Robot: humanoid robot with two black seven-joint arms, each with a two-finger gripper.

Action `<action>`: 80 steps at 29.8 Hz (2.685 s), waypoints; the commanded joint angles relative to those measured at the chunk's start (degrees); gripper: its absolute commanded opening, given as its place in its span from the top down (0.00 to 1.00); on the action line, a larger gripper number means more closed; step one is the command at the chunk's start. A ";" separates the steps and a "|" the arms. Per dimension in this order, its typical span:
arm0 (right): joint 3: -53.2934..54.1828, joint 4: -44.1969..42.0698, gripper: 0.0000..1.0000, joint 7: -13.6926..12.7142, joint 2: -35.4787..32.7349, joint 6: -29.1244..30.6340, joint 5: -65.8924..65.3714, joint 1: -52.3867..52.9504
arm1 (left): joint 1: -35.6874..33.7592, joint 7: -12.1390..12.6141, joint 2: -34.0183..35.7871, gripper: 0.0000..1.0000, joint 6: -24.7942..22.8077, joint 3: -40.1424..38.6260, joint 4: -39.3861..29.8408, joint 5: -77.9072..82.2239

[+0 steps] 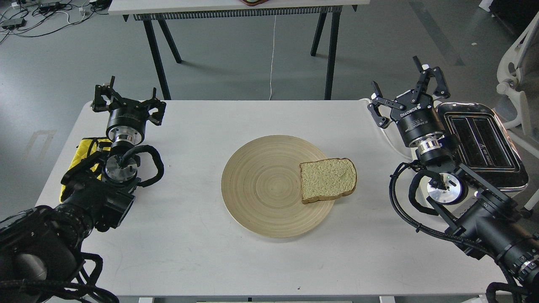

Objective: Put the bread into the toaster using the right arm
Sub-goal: 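Open the right gripper and swing it away from the toaster toward the plate, then reach the right gripper to the bread slice and pinch its edge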

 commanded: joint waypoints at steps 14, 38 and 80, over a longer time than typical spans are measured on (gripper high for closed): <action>-4.47 3.18 0.00 0.00 -0.80 -6.63 -2.81 1.66 | -0.03 -0.02 0.00 0.00 -0.01 0.01 -0.06 0.00; -38.21 8.82 0.01 -7.61 -7.83 -54.25 -42.89 4.04 | -0.03 -0.02 0.00 0.00 -0.01 0.01 0.03 0.00; -34.64 21.19 1.00 -8.05 -9.31 -54.25 -42.54 -0.44 | -0.03 -0.02 0.00 0.00 -0.01 0.01 0.03 0.00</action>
